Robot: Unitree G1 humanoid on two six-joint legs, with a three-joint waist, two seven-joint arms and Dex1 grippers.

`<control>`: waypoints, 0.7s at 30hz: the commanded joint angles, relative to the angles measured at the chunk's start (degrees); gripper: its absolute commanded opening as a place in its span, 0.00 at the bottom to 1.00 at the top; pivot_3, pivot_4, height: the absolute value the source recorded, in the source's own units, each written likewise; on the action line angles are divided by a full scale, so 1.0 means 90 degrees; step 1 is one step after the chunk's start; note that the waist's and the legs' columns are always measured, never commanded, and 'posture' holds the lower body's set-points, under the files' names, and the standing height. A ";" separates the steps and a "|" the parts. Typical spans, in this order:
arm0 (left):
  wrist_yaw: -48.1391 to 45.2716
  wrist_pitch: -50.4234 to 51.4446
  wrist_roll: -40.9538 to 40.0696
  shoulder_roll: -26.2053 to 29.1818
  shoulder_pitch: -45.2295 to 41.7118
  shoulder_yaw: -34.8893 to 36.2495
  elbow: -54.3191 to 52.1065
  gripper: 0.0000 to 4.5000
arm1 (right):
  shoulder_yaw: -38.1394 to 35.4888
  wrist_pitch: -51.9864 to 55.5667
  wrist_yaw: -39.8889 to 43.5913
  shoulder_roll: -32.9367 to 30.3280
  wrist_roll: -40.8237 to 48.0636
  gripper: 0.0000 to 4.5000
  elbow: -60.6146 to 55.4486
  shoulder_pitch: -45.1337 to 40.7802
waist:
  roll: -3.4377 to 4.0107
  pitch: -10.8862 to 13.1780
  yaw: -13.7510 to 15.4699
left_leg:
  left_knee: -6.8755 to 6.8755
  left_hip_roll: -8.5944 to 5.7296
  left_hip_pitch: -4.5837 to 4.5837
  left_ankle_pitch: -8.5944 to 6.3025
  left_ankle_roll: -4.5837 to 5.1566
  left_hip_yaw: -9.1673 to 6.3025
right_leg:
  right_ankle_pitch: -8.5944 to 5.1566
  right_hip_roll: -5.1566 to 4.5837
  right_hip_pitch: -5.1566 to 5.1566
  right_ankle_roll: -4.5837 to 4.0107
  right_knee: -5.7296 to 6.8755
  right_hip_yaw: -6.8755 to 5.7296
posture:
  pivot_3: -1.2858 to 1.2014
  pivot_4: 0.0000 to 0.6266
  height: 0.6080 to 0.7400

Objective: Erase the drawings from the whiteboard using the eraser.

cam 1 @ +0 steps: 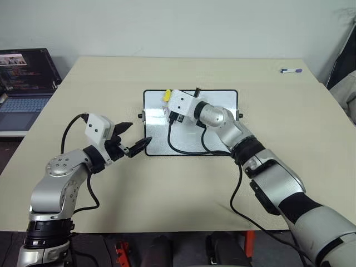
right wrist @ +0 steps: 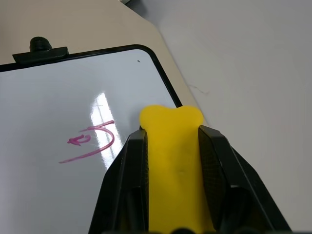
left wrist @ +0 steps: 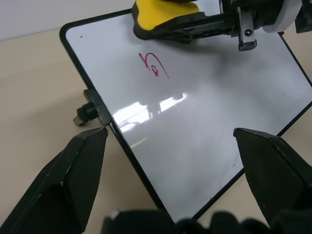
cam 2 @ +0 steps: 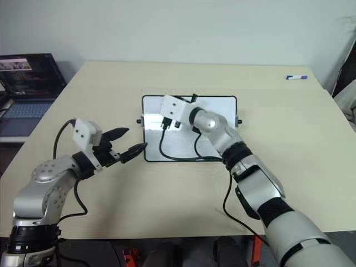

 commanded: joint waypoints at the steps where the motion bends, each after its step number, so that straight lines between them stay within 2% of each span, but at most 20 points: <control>1: -0.0020 -0.0156 0.0010 0.0011 -0.0037 0.0058 -0.0140 1.00 | 0.0409 0.0204 0.1221 -0.0154 -0.0195 0.24 -0.0137 0.0258 | 0.0000 -0.0001 -0.0025 | -0.0001 0.0000 0.0000 0.0000 0.0000 0.0001 | 0.0000 0.0000 0.0001 0.0000 -0.0002 0.0000 | 0.52 0.24 1.00; 3: -0.0036 -0.0176 0.0021 0.0013 -0.0026 0.0051 -0.0122 1.00 | 0.0483 0.0341 0.1780 -0.0222 -0.0108 0.24 -0.0440 0.0429 | -0.0001 -0.0003 -0.0029 | -0.0001 0.0001 0.0002 0.0000 0.0000 0.0000 | 0.0000 0.0000 0.0005 0.0000 -0.0005 0.0000 | 0.52 0.24 1.00; 5: -0.0049 -0.0192 0.0024 0.0013 -0.0032 0.0039 -0.0102 1.00 | 0.0377 0.0439 0.1798 -0.0183 -0.0042 0.24 -0.0586 0.0444 | -0.0001 -0.0003 -0.0030 | 0.0000 0.0001 0.0004 0.0000 0.0001 -0.0003 | 0.0000 -0.0001 0.0009 0.0000 -0.0004 0.0000 | 0.52 0.24 1.00; 8: -0.0064 -0.0206 0.0027 0.0000 -0.0085 -0.0004 -0.0065 1.00 | 0.0009 0.0486 0.0840 -0.0009 -0.0038 0.24 -0.0310 0.0144 | -0.0001 -0.0002 -0.0030 | 0.0002 0.0001 0.0009 0.0000 0.0000 -0.0006 | 0.0000 -0.0001 0.0009 0.0000 0.0015 -0.0001 | 0.52 0.24 1.00; 12: -0.0114 -0.0218 0.0029 0.0007 -0.0114 -0.0039 -0.0031 1.00 | -0.0221 0.0622 0.0579 0.0093 0.0121 0.24 0.0166 -0.0157 | 0.0000 -0.0001 -0.0010 | 0.0006 -0.0004 0.0010 0.0015 -0.0004 -0.0011 | 0.0001 -0.0001 -0.0003 -0.0001 0.0049 -0.0001 | 0.52 0.24 1.00; 14: -0.0129 -0.0227 0.0034 0.0009 -0.0127 -0.0049 -0.0015 1.00 | -0.0157 0.0638 0.0739 0.0096 0.0086 0.24 0.0339 -0.0216 | -0.0001 -0.0002 -0.0006 | 0.0006 -0.0006 0.0010 0.0019 -0.0004 -0.0014 | 0.0001 -0.0001 -0.0003 -0.0002 0.0053 -0.0002 | 0.52 0.24 1.00; 16: -0.0133 -0.0231 0.0038 0.0003 -0.0139 -0.0058 -0.0010 1.00 | -0.0006 0.0694 0.1314 0.0048 0.0061 0.24 0.0381 -0.0144 | -0.0001 -0.0002 -0.0006 | 0.0006 -0.0007 0.0010 0.0019 -0.0003 -0.0014 | 0.0001 -0.0001 -0.0002 -0.0002 0.0052 -0.0002 | 0.52 0.24 1.00; 21: -0.0117 -0.0230 0.0044 -0.0014 -0.0119 -0.0055 -0.0032 1.00 | 0.0338 0.0630 0.2395 -0.0205 -0.0085 0.24 -0.0130 0.0297 | -0.0001 -0.0003 -0.0011 | 0.0005 -0.0006 0.0015 0.0019 -0.0003 -0.0014 | 0.0001 -0.0001 0.0003 -0.0002 0.0051 -0.0003 | 0.52 0.24 1.00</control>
